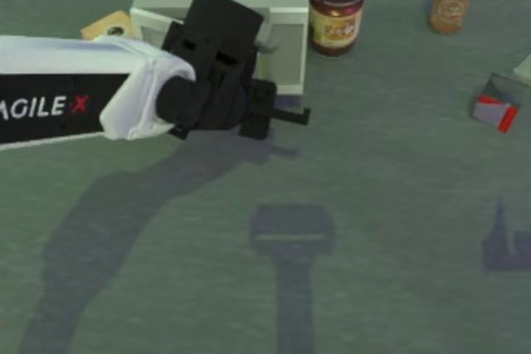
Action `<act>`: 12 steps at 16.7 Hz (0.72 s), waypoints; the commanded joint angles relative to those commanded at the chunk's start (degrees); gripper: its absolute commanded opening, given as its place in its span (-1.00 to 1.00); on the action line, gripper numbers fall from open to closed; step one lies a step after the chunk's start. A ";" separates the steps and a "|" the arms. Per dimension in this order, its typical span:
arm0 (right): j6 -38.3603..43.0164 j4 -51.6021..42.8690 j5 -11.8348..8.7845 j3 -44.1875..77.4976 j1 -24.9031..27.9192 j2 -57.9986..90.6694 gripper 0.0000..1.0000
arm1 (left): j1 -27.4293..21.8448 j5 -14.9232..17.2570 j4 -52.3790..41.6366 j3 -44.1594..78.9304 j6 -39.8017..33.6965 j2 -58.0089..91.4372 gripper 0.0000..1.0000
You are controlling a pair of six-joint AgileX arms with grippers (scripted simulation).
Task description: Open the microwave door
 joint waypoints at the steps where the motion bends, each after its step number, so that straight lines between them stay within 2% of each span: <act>1: 0.00 0.00 0.00 0.00 0.00 0.00 1.00 | 0.00 0.00 0.00 0.00 0.00 0.00 -1.00; 8: 0.00 0.00 0.00 0.00 0.00 0.00 1.00 | 0.71 1.98 0.80 -1.90 2.33 -1.40 -1.00; 12: 0.00 0.00 0.00 0.00 0.00 0.00 1.00 | 0.75 2.03 0.82 -1.97 2.42 -1.44 -1.00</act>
